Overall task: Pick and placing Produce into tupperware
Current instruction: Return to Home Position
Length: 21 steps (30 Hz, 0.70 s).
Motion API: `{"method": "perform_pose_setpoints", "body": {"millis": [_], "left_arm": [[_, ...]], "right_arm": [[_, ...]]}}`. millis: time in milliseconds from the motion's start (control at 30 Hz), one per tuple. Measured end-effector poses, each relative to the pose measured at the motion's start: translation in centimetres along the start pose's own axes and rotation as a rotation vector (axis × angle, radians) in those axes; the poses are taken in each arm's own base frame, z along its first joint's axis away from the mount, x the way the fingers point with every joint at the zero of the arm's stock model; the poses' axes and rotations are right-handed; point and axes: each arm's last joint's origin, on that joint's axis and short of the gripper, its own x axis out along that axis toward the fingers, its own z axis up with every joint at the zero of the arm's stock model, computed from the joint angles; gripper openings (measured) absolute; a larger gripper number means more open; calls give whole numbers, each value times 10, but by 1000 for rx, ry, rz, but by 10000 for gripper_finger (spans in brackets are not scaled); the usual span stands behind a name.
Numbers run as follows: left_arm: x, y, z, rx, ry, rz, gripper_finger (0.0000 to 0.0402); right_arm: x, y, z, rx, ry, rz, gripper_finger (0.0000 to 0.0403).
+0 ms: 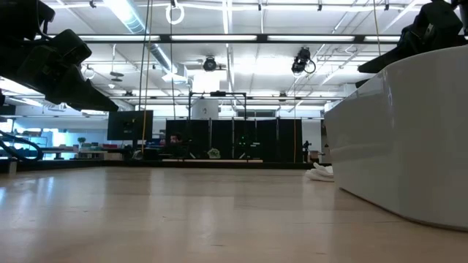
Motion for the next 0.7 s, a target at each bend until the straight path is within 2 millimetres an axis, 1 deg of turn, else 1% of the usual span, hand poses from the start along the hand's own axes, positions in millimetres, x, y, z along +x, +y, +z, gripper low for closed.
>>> {"method": "perform_pose_setpoints", "body": {"millis": [200, 500, 700], "left_arm": [[0, 0, 0, 0, 0, 0, 148], [0, 0, 0, 0, 1, 0, 138], [0, 0, 0, 0, 1, 0, 144]], "right_arm": [[0, 0, 0, 0, 0, 0, 185], [0, 0, 0, 0, 0, 0, 185], [0, 0, 0, 0, 0, 0, 185]]}}
